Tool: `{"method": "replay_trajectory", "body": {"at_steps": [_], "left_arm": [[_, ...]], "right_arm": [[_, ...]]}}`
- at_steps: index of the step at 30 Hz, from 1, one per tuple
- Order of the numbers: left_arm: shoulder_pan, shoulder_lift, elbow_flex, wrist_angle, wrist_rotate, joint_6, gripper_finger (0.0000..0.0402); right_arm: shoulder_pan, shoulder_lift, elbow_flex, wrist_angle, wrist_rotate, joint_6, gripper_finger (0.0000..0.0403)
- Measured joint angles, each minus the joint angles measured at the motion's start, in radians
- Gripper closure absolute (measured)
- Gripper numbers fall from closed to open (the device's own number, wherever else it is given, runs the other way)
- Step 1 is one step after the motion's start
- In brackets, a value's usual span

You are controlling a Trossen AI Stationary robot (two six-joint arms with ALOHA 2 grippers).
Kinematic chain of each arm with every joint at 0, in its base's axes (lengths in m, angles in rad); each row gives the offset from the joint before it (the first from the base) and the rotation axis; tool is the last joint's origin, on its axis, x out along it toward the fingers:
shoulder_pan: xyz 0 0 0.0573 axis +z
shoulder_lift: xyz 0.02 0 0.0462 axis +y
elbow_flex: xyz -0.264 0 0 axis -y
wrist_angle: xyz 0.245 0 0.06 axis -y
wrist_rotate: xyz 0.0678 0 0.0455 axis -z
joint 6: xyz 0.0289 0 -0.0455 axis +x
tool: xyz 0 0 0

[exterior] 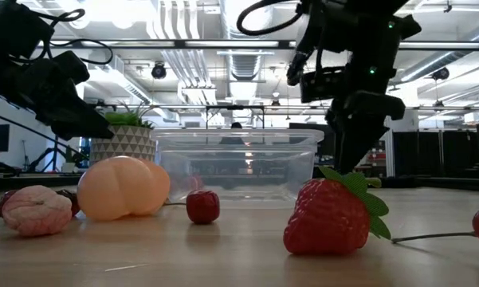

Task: Pick and placing Produce into tupperware
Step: Put the strawberry into the transparent container

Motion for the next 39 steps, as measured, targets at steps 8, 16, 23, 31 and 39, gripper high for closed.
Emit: {"method": "replay_trajectory", "body": {"at_steps": [8, 16, 23, 31, 39], "left_arm": [[0.0, 0.0, 0.0, 0.0, 0.0, 0.0, 0.0162], [0.0, 0.0, -0.001, 0.006, 0.0, 0.0, 0.0162], [0.0, 0.0, -0.001, 0.008, 0.0, 0.0, 0.0162], [0.0, 0.0, -0.005, 0.042, 0.0, 0.0, 0.0162], [0.0, 0.0, -0.005, 0.046, 0.0, 0.0, 0.0162]], "right_arm": [[-0.031, 0.038, -0.005, 0.048, -0.004, -0.04, 0.0188], [-0.033, 0.07, -0.01, 0.051, -0.009, -0.057, 0.0188], [-0.035, 0.071, -0.01, 0.054, -0.009, -0.043, 0.0193], [-0.035, 0.071, -0.009, 0.049, -0.007, 0.0, 0.0247], [-0.035, 0.054, 0.01, 0.042, -0.007, 0.077, 0.0275]]}}
